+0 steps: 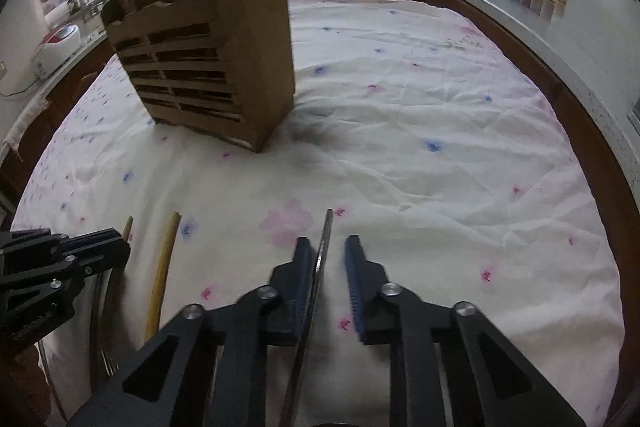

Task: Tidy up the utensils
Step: 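Grasp a thin metal chopstick with the right tool while the left tool grasps a wooden chopstick, then lift both chopsticks and lower them into the wooden holder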

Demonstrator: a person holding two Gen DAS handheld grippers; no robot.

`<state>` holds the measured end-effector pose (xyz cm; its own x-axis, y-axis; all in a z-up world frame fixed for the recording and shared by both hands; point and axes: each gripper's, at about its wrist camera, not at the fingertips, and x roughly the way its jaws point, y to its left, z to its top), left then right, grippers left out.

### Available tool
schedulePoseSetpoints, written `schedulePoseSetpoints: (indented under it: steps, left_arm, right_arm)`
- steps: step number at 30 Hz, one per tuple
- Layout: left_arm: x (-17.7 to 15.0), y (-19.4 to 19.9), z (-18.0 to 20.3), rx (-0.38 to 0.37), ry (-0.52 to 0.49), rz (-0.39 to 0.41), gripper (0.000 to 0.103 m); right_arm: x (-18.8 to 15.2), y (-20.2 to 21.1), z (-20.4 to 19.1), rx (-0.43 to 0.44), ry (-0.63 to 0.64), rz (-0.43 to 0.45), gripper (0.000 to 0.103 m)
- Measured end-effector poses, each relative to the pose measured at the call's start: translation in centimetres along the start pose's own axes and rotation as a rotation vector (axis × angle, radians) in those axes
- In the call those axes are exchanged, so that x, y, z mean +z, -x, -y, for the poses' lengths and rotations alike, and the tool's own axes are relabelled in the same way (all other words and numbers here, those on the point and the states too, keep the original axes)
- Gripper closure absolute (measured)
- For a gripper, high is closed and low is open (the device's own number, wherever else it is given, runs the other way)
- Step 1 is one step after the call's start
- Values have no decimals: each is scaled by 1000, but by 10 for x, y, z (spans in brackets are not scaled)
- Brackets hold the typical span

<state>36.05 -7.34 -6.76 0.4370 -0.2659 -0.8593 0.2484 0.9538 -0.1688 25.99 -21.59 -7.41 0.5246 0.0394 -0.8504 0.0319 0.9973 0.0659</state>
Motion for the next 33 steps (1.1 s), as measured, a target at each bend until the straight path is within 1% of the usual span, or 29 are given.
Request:
schedulePoseSetpoints:
  steps: [4, 8, 10, 13, 17, 23, 28, 33]
  left_arm:
    - [-1, 2, 1, 2, -11, 7, 96]
    - [-2, 3, -4, -16, 12, 8, 97]
    - [-1, 6, -6, -35, 28, 13, 97]
    - [-1, 18, -6, -50, 31, 47, 98]
    - [-2, 45, -3, -78, 41, 104, 98]
    - [-16, 100, -8, -116, 56, 205, 99]
    - [-33, 148, -15, -135, 62, 289, 100]
    - [-50, 187, -22, -146, 73, 356, 100]
  right_arm:
    - [0, -1, 1, 13, -18, 8, 96]
    - [1, 3, 11, 89, -87, 13, 98]
    - [1, 14, 10, 101, -91, 38, 98]
    - [4, 37, 8, 135, -97, 84, 98]
    - [7, 69, 6, 170, -104, 147, 99]
    - [5, 113, 6, 212, -118, 238, 99]
    - [0, 144, 4, 227, -122, 303, 99]
    - [-4, 173, 2, 233, -124, 367, 99]
